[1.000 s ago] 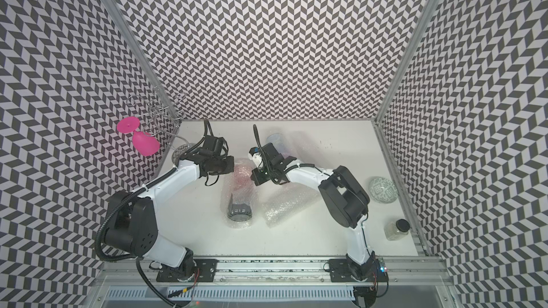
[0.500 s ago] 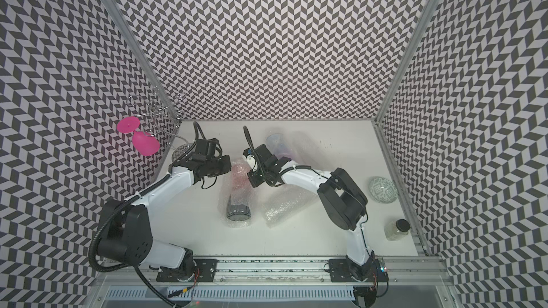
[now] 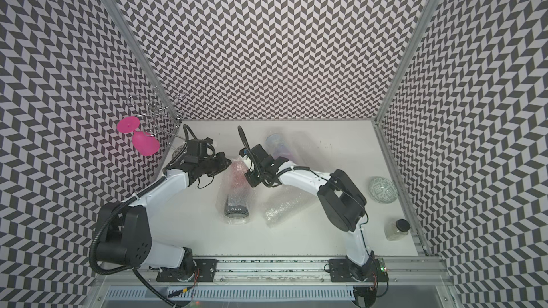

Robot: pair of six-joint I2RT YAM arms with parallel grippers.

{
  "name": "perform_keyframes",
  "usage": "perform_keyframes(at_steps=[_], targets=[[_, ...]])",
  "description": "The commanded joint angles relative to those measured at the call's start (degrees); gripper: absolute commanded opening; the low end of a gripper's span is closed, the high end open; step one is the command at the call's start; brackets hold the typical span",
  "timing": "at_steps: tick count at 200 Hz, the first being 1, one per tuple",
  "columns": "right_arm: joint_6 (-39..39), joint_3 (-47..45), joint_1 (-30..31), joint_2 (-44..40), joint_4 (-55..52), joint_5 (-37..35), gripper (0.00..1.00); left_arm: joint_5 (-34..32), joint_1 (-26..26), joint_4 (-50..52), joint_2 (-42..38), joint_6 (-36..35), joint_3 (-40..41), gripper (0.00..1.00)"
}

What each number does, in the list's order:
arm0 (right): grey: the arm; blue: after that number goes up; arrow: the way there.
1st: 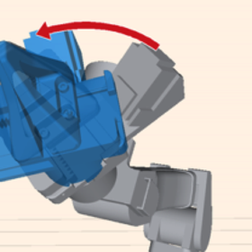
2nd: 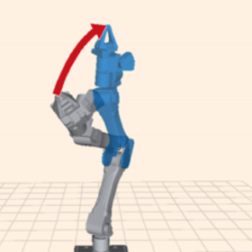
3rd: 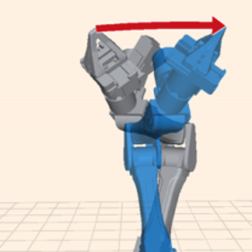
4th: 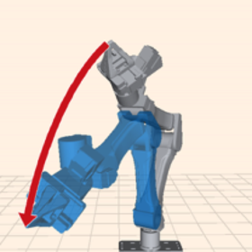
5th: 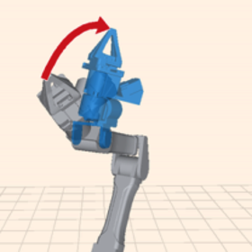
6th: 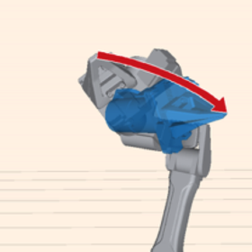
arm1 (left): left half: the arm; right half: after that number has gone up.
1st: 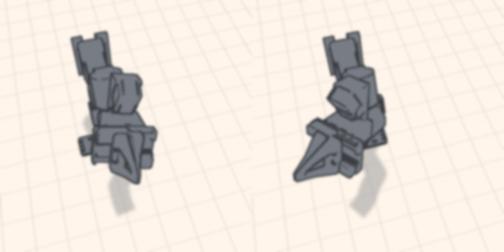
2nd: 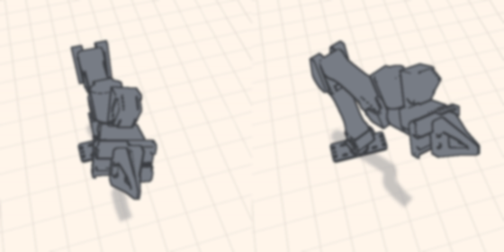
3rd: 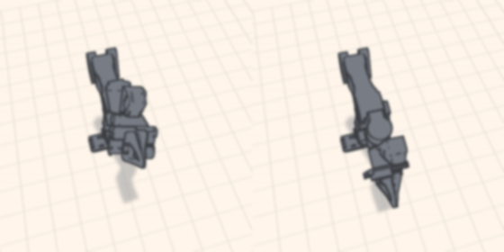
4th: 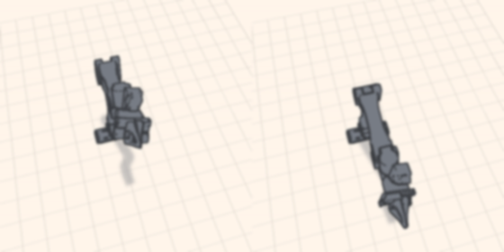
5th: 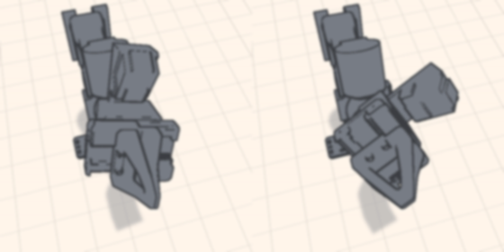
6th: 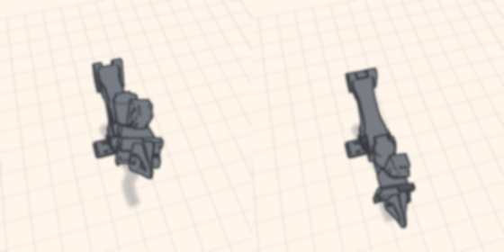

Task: Unwrap the vase from the bubble wrap
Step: Unwrap the bubble wrap at the center of the board.

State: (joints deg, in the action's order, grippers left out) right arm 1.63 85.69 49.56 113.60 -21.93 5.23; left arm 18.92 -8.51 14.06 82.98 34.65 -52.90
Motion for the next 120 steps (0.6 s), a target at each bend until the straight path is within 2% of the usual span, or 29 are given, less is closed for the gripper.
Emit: perform_keyframes(at_steps=[1, 50, 80, 104, 120], targets=[[-2.91, 0.00, 2.63, 1.65, -5.22, -2.40, 0.00, 0.26, 1.73, -9.83, 0.17, 3.44, -1.00, 0.00], [-2.02, -2.66, 2.65, 1.34, -5.00, -1.40, 0.00, 2.57, 4.49, -10.34, 1.44, 5.34, 0.46, 0.00], [-1.38, -4.07, 2.54, 0.88, -5.15, -3.14, 0.00, 2.74, 5.12, -10.05, 1.23, 4.65, 1.49, 0.00], [-1.03, -4.71, 2.21, 0.68, -5.27, -3.56, 0.00, 2.20, 5.19, -8.60, 1.18, 2.90, 1.42, 0.00], [-1.09, -5.20, 2.21, -0.19, -4.38, -2.90, 0.00, 1.37, 4.26, -6.09, 1.02, -1.00, 0.22, 0.00]])
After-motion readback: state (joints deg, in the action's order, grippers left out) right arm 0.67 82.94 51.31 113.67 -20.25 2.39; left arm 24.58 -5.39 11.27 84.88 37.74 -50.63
